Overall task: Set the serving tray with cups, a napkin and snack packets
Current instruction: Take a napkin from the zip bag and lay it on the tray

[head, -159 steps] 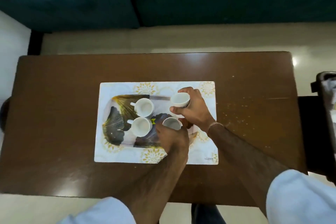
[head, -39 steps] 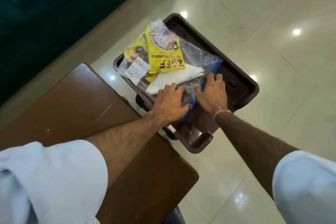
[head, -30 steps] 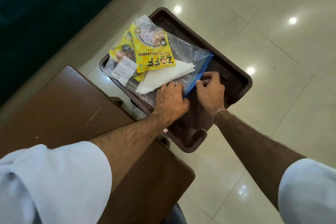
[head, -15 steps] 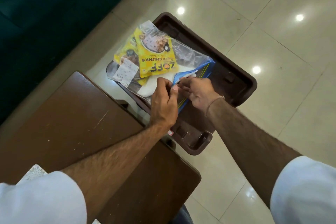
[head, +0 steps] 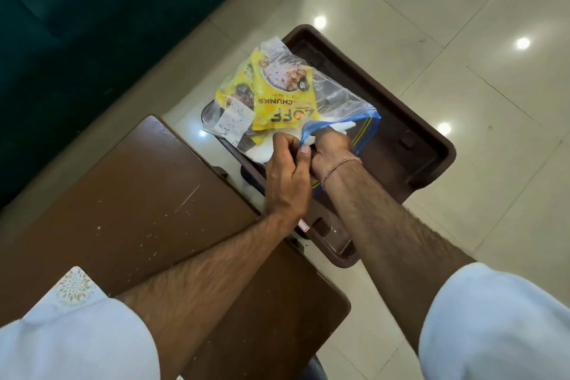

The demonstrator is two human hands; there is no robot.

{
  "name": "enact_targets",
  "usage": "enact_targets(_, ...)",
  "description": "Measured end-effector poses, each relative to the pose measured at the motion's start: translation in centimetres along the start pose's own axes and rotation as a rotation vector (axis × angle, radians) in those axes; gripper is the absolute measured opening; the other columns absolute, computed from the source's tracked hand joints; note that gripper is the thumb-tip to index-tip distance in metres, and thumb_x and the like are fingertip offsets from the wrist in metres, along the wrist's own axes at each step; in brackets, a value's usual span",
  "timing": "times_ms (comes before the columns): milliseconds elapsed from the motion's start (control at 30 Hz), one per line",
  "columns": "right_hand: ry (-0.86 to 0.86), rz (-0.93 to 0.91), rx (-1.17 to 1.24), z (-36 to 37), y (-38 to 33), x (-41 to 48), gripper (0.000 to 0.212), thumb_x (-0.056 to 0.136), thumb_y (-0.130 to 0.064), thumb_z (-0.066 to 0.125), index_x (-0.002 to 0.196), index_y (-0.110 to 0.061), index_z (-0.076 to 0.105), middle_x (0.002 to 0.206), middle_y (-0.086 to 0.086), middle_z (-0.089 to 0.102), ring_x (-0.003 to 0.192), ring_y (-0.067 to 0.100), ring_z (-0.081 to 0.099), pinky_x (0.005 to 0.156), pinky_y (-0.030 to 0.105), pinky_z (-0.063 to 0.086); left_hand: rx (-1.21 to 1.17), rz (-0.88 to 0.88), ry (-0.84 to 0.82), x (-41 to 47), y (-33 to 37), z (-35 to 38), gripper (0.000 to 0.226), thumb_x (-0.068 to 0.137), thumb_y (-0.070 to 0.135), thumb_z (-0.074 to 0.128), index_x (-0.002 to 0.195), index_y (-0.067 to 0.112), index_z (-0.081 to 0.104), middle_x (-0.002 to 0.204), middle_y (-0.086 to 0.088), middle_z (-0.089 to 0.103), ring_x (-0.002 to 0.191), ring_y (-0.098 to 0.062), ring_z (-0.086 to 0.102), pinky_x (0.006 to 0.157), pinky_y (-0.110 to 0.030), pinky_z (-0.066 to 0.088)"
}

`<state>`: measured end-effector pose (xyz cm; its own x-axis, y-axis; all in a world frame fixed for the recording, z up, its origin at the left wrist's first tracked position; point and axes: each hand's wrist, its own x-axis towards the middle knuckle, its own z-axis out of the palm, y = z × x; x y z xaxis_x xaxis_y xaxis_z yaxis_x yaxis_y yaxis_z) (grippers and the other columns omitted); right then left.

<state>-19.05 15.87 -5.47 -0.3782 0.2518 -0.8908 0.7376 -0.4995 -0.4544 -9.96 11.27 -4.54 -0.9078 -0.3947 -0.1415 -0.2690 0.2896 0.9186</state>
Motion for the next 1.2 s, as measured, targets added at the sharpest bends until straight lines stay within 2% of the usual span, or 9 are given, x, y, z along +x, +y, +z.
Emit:
enact_targets(200, 0.058, -0.150, 0.041, -2.8, -0.2, -0.9, 0.052, 0.072, 0.008, 0.068, 0.122, -0.001, 0.056, 0.108, 0.020, 0.070, 0.085, 0.035, 0.074, 0.063, 0.045, 0.063, 0.051, -0.050, 0.007, -0.2, 0.0, -0.4, 0.011, 0.097, 0.028, 0.050, 0.092, 0.021, 0.045, 0.078, 0.013, 0.050, 0.070, 0.002, 0.049, 0.058, -0.008, 0.036)
enact_targets(367, 0.088, -0.406, 0.080, -8.2, -2.4, -2.6, 0.038, 0.066, 0.005, 0.061, 0.101, -0.009, 0.065, 0.093, 0.010, 0.073, 0.080, 0.029, 0.071, 0.061, 0.036, 0.056, 0.121, -0.144, -0.075, -0.8, 0.8, -0.3, 0.018, 0.092, 0.034, 0.061, 0.095, 0.024, 0.048, 0.093, 0.006, 0.055, 0.082, -0.009, 0.052, 0.063, -0.021, 0.038)
enact_targets(433, 0.083, -0.539, 0.082, -10.2, -3.8, -3.7, 0.033, 0.057, 0.004, 0.060, 0.085, -0.013, 0.060, 0.081, 0.006, 0.065, 0.072, 0.026, 0.064, 0.065, 0.038, 0.054, 0.164, -0.035, -0.137, -1.8, 1.9, -0.5, 0.036, 0.083, 0.039, 0.069, 0.107, 0.022, 0.049, 0.110, 0.002, 0.052, 0.098, -0.014, 0.051, 0.077, -0.024, 0.043)
enact_targets(600, -0.043, -0.526, -0.067, -10.7, -4.3, -7.4, 0.060, 0.058, -0.001, 0.067, 0.116, 0.001, 0.049, 0.094, 0.014, 0.060, 0.074, 0.026, 0.064, 0.056, 0.032, 0.055, 0.234, 0.299, -0.455, -4.5, 4.6, -0.5, 0.068, 0.075, 0.037, 0.072, 0.136, 0.021, 0.046, 0.132, 0.001, 0.052, 0.121, -0.019, 0.048, 0.099, -0.042, 0.038)
enact_targets(767, -0.292, -0.490, -0.404, -8.2, -3.3, -10.3, 0.054, 0.079, -0.046, 0.076, 0.108, -0.006, 0.056, 0.066, 0.004, 0.057, 0.049, 0.018, 0.053, 0.048, 0.028, 0.043, 0.000, -0.010, -0.192, -5.1, 4.9, -3.4, 0.042, 0.086, 0.014, 0.064, 0.122, 0.027, 0.047, 0.110, 0.005, 0.066, 0.095, -0.015, 0.065, 0.076, -0.033, 0.053)
enact_targets(900, -0.233, -0.728, -0.833, -6.6, -0.7, -12.1, 0.059, 0.070, -0.071, 0.070, 0.108, -0.028, 0.056, 0.104, 0.002, 0.064, 0.094, 0.019, 0.066, 0.075, 0.040, 0.057, -0.172, -0.333, -0.160, -5.7, 2.7, -8.4, 0.027, 0.089, 0.023, 0.071, 0.110, 0.031, 0.056, 0.111, 0.006, 0.069, 0.099, -0.016, 0.067, 0.085, -0.044, 0.058)
enact_targets(1000, -0.456, -0.583, -0.929, -4.9, 2.3, -13.2, 0.070, 0.073, -0.056, 0.079, 0.129, -0.023, 0.051, 0.131, 0.005, 0.059, 0.118, 0.028, 0.061, 0.095, 0.050, 0.054, -0.362, -0.442, -0.117, -7.2, 1.2, -13.1, 0.017, 0.094, 0.020, 0.067, 0.107, 0.028, 0.061, 0.108, 0.001, 0.073, 0.099, -0.020, 0.070, 0.086, -0.052, 0.058)
enact_targets(1133, -0.740, -0.304, -0.987, -2.4, 7.1, -15.1, 0.034, 0.084, -0.028, 0.076, 0.112, -0.010, 0.067, 0.106, 0.015, 0.075, 0.088, 0.027, 0.076, 0.064, 0.034, 0.061, -0.483, -0.549, -0.023, -10.7, -0.8, -18.7, 0.019, 0.096, 0.032, 0.064, 0.113, 0.025, 0.066, 0.108, 0.002, 0.074, 0.097, -0.022, 0.072, 0.083, -0.051, 0.060)
enact_targets(1200, -0.812, -0.290, -1.069, -1.7, 10.2, -15.8, 0.027, 0.085, -0.026, 0.075, 0.108, -0.012, 0.069, 0.101, 0.009, 0.078, 0.086, 0.025, 0.076, 0.066, 0.035, 0.061, -0.474, -0.619, 0.031, -12.9, -2.3, -20.9, 0.026, 0.093, 0.044, 0.064, 0.114, 0.028, 0.066, 0.109, 0.004, 0.072, 0.095, -0.020, 0.072, 0.081, -0.047, 0.061)
